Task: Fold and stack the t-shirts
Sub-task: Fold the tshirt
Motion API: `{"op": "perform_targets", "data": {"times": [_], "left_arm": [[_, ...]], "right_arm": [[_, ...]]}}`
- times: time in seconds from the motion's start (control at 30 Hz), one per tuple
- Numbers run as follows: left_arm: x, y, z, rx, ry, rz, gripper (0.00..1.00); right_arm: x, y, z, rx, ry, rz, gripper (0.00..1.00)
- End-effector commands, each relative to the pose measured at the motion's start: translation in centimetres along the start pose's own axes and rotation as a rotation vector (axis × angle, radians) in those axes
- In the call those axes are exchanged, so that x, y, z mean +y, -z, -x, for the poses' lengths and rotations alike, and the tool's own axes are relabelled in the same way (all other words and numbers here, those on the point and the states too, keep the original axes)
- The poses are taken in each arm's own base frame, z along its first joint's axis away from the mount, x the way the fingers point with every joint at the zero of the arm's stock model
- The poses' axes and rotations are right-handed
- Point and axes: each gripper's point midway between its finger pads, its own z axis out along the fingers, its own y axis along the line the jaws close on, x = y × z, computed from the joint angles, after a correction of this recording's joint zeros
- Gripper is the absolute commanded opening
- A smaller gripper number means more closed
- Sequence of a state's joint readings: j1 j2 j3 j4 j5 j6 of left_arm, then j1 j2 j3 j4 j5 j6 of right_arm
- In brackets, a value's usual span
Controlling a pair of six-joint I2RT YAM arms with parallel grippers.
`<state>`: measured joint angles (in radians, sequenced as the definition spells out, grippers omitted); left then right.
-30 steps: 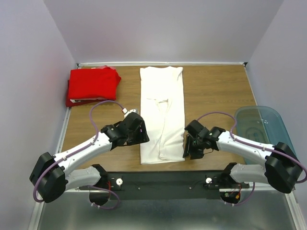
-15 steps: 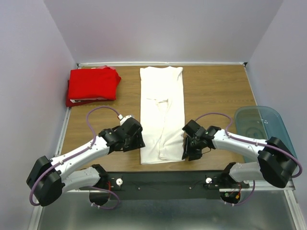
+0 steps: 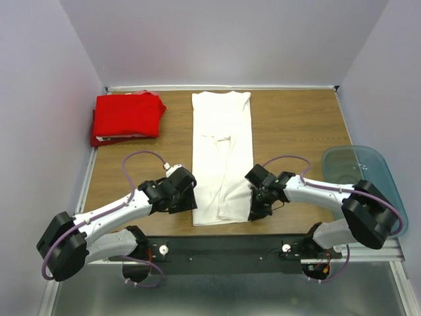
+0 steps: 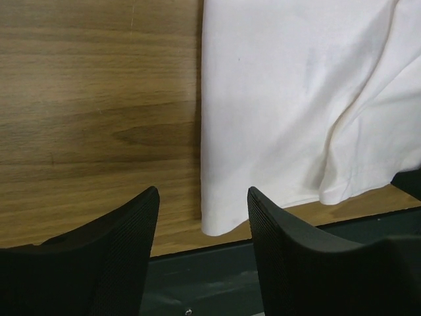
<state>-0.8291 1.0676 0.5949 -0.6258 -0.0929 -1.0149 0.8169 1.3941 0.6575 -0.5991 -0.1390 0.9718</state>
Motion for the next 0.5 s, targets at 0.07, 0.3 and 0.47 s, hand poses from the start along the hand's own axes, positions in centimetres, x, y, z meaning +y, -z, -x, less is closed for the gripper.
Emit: {"op": "perform_targets", "data": {"times": [0.07, 0.3, 0.47], "left_arm": [[0.2, -0.1, -1.7, 0.031, 0.025, -0.039, 0.61], [-0.2, -0.9, -3.2, 0.086, 0.005, -0.053, 0.57], [0.2, -1.8, -4.2, 0.117, -0.023, -0.037, 0.51]], "right_arm": [[-1.1, -0.8, -0.5, 0.000, -0.032, -0.040, 0.09], [-1.2, -0.9, -0.5, 0.001, -0.043, -0.045, 0.08], [-0.7, -0.7, -0.3, -0.003, -0.048, -0.034, 0.09]]}}
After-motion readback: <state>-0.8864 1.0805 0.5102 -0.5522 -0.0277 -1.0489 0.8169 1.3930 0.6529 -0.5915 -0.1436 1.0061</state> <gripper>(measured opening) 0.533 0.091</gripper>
